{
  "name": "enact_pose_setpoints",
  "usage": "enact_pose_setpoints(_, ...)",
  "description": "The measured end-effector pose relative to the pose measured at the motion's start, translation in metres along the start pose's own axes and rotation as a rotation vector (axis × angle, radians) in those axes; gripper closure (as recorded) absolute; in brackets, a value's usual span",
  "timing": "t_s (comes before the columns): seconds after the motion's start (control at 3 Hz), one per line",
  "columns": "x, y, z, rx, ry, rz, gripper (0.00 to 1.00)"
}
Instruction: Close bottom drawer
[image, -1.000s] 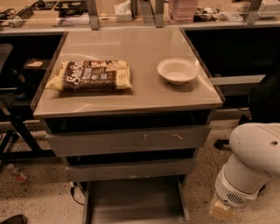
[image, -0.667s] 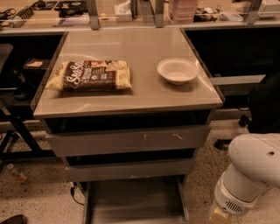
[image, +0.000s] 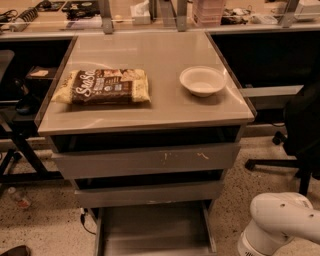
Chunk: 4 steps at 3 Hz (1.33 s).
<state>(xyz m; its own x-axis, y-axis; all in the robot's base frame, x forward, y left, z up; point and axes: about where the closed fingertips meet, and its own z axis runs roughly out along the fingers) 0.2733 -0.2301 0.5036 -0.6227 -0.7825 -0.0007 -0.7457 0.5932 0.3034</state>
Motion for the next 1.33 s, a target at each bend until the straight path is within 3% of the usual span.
enact_pose_setpoints(0.33,0.003,-0.021,0.057,-0.055,-0.006,0.066,1.0)
enact_pose_setpoints(0.67,0.005,-0.015,0.072,-0.089,0.003,0.069,1.0)
enact_pose_setpoints(1.0,0.005,-0.015,0.072,-0.089,0.003,0.069,1.0)
enact_pose_setpoints(1.33,0.0,-0.018,0.111,-0.125,0.001,0.082,1.0)
